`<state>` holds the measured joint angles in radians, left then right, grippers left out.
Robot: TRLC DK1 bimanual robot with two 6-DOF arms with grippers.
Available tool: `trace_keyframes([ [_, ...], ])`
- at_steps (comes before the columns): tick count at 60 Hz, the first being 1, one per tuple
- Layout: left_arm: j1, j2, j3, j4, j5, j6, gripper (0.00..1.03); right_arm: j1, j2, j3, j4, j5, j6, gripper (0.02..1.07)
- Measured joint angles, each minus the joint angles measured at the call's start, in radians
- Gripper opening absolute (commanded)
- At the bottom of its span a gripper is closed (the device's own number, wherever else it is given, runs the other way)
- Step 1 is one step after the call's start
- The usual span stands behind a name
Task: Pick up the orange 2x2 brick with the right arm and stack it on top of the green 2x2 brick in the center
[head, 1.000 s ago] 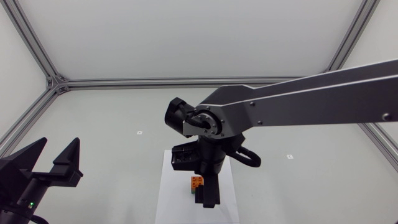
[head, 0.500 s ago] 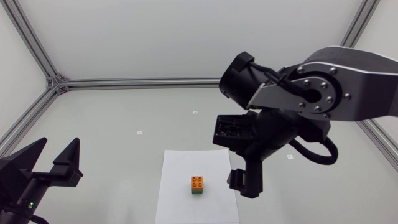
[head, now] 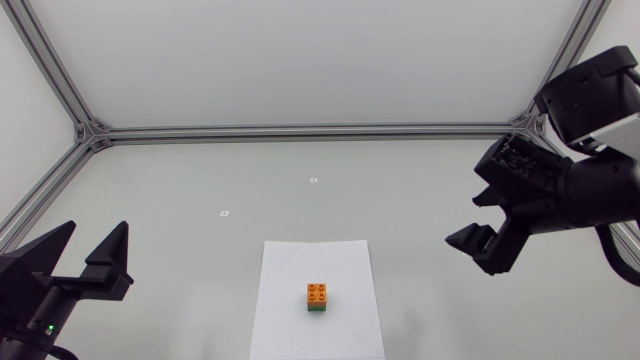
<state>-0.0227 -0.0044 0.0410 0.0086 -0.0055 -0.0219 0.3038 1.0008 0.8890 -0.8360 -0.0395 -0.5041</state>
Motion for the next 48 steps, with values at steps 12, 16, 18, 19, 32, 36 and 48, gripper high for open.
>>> trace_keyframes([
  [12, 0.0, 0.0, 0.0, 0.0, 0.0, 0.0, 0.99, -0.18, -0.114, -0.064, 0.04, -0.043, 0.004, 1.03],
  [16, 0.0, 0.0, 0.0, 0.0, 0.0, 0.0, 0.99, -0.217, -0.151, -0.1, 0.055, -0.055, 0.002, 1.03],
  [18, 0.0, 0.0, 0.0, 0.0, 0.0, 0.0, 0.99, -0.224, -0.169, -0.115, 0.056, -0.056, -0.002, 1.03],
  [19, 0.0, 0.0, 0.0, 0.0, 0.0, 0.0, 0.99, -0.227, -0.181, -0.125, 0.056, -0.058, -0.006, 1.03],
  [32, 0.0, 0.0, 0.0, 0.0, 0.0, 0.0, 0.99, -0.282, -0.338, -0.227, 0.093, -0.061, -0.024, 1.03],
  [36, 0.0, 0.0, 0.0, 0.0, 0.0, 0.0, 0.99, -0.303, -0.393, -0.259, 0.112, -0.061, -0.024, 1.03],
  [48, 0.0, 0.0, 0.0, 0.0, 0.0, 0.0, 0.99, -0.328, -0.585, -0.367, 0.153, -0.048, -0.024, 1.03],
])
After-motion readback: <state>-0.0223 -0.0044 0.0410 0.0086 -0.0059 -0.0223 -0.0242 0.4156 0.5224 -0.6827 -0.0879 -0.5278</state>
